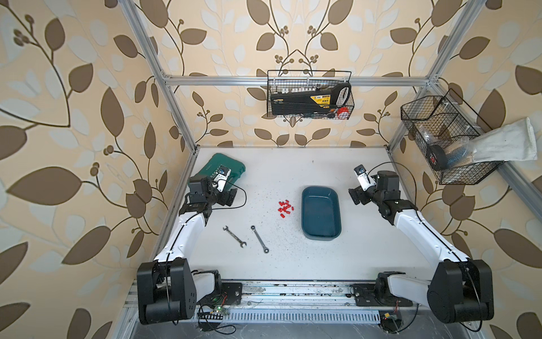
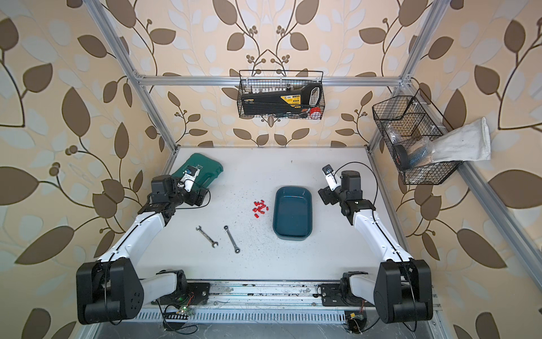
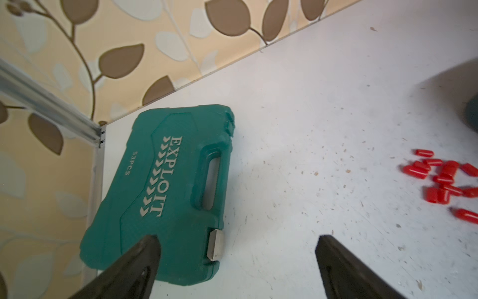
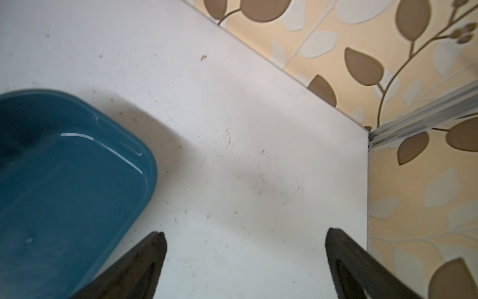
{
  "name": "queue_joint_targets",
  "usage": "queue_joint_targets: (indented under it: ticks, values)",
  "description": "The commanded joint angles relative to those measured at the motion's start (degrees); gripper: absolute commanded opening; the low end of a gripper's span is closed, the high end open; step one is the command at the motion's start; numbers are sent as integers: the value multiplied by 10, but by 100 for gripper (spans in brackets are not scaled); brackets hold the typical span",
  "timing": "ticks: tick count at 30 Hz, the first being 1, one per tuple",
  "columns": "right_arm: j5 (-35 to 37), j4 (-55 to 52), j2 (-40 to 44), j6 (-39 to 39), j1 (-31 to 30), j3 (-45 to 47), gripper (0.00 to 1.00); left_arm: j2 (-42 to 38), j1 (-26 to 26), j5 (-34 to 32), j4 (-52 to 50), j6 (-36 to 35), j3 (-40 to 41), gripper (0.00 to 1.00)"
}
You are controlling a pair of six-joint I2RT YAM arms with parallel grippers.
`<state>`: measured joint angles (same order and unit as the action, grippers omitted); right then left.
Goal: Take the screw protection sleeves out of the storage box
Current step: Reset both arms
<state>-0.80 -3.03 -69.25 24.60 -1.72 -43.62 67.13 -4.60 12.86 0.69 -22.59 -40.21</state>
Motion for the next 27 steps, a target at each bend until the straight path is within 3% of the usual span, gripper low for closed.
queue_joint_targets:
  ticks: [1, 6, 12, 17, 22, 27]
  values:
    - [4, 122, 16, -71, 1, 40, 99, -24, -16, -72, 69, 101, 12, 99]
    - [0, 191, -19, -146, 6, 80, 99, 23, -31, -49, -1, 159, -11, 99]
    - [-33, 302, -62, -218, 16, 147, 99, 41, -41, 2, 140, 177, 60, 99]
    - [-36, 403, -100, -229, 17, 193, 99, 80, -41, 18, 232, 191, 98, 99]
    - [-29, 485, -128, -233, 17, 227, 99, 69, -41, 27, 315, 196, 134, 99]
    - [-25, 549, -150, -234, 18, 251, 99, 58, -41, -5, 262, 197, 124, 99]
